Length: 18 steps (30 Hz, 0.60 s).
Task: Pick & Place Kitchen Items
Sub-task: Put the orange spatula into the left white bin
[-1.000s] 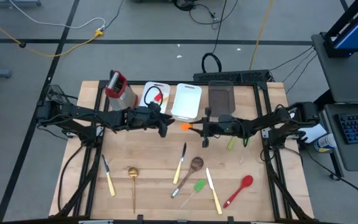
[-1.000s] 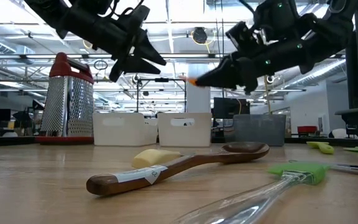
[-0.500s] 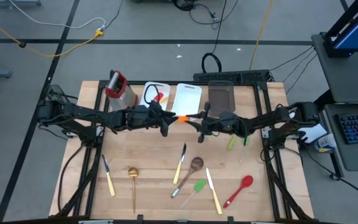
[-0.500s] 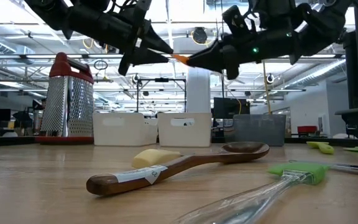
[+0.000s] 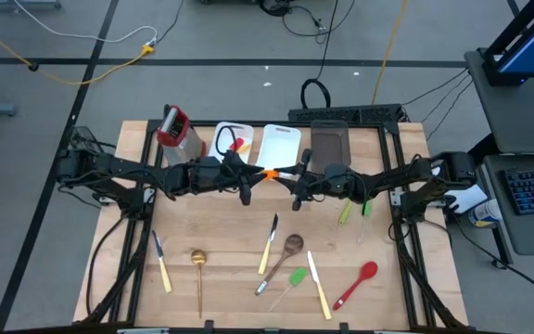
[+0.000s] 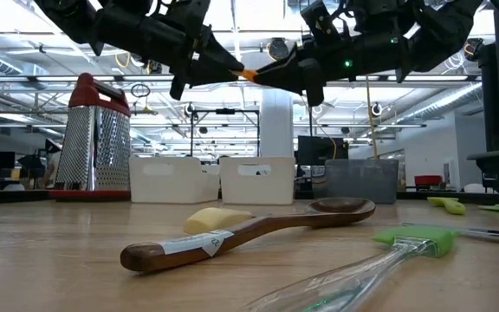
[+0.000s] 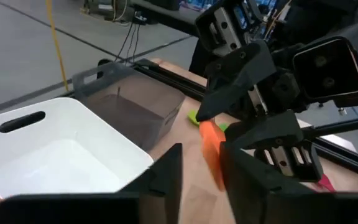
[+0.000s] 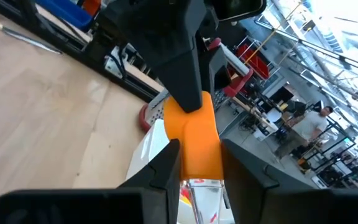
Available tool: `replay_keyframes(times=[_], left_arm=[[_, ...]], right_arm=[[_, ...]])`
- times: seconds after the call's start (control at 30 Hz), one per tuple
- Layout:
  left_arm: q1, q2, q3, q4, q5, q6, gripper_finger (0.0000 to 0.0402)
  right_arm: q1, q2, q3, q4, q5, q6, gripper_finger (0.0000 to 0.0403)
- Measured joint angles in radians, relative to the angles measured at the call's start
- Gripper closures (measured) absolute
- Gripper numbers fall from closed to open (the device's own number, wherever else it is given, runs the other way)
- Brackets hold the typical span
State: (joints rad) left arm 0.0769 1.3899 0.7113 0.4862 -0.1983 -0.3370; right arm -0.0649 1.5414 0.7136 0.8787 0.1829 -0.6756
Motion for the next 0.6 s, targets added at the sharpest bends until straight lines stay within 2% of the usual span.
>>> replay_keyframes(times=[0.17, 0.43, 0.6], left_arm=[[0.0, 0.0, 0.0, 0.002, 0.004, 0.032, 0.0388], [0.001, 0.0, 0.0, -0.002, -0.004, 0.072, 0.0397], [0.002, -0.003, 0.0, -0.006, -0.021, 0.126, 0.0398]], right_arm=[[-0.002, 0.0, 0.0, 0.011, 0.001, 0.013, 0.03], [-0.001, -0.001, 0.001, -0.002, -0.002, 0.124, 0.0228], [0.002, -0.001, 0.001, -0.001, -0.002, 0.14, 0.02]])
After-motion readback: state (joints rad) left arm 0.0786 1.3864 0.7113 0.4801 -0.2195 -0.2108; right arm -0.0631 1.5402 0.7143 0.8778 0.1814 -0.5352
